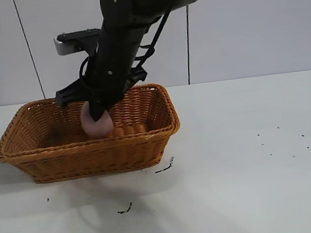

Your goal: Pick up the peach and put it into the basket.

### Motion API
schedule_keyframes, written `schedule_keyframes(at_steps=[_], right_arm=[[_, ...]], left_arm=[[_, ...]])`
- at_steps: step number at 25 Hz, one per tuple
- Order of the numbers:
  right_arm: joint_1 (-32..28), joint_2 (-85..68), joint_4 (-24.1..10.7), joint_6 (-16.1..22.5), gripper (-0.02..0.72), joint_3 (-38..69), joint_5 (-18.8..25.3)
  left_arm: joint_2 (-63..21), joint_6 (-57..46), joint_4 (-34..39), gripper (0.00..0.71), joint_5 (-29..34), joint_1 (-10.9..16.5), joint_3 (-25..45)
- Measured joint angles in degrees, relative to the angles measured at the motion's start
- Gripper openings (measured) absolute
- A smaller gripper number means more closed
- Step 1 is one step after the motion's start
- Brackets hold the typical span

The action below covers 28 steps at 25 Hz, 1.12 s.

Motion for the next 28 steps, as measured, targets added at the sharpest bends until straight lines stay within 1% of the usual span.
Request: schedule_keyframes(at_steps=[1, 2, 4, 5, 6, 7, 9, 11, 15, 17, 21, 26, 28], right_arm=[[0.00, 0.00, 0.00, 0.00, 0.171, 0.00, 0.07], [0.00, 0.00, 0.00, 0.00, 0.258, -0.22, 0.13], [0.00, 0.00, 0.00, 0.00, 0.459, -1.10, 1.16], [0.00, 0.00, 0.00, 0.00, 0.535, -2.00, 2.01], [0.00, 0.00, -0.05, 0.00, 0.600, -3.07, 3.21], [0.00, 0.00, -0.05, 0.00, 0.638, -4.71, 4.64], [0.00, 0.00, -0.05, 0.00, 0.673, -9.16, 7.78], [0.00, 0.00, -0.05, 0.00, 0.686, -14.29, 12.23], [-0.48, -0.18, -1.06, 0.00, 0.688, -24.61, 21.11], [-1.66, -0.38, -1.41, 0.05, 0.689, -27.82, 23.68], [-7.00, -1.21, -2.22, 0.65, 0.695, -29.46, 26.00], [-17.18, -1.32, -2.87, 0.65, 0.696, -29.28, 28.50], [-21.29, -1.32, -3.06, 0.65, 0.696, -29.23, 28.74]], left_arm=[[0.00, 0.00, 0.00, 0.694, 0.00, 0.00, 0.00], [0.00, 0.00, 0.00, 0.694, 0.00, 0.00, 0.00], [0.00, 0.00, 0.00, 0.694, 0.00, 0.00, 0.00], [0.00, 0.00, 0.00, 0.694, 0.00, 0.00, 0.00], [0.00, 0.00, 0.00, 0.694, 0.00, 0.00, 0.00], [0.00, 0.00, 0.00, 0.694, 0.00, 0.00, 0.00], [0.00, 0.00, 0.00, 0.694, 0.00, 0.00, 0.00], [0.00, 0.00, 0.00, 0.694, 0.00, 0.00, 0.00], [0.00, 0.00, 0.00, 0.694, 0.00, 0.00, 0.00], [0.00, 0.00, 0.00, 0.694, 0.00, 0.00, 0.00], [0.00, 0.00, 0.00, 0.694, 0.00, 0.00, 0.00], [0.00, 0.00, 0.00, 0.694, 0.00, 0.00, 0.00], [0.00, 0.00, 0.00, 0.694, 0.00, 0.00, 0.00]])
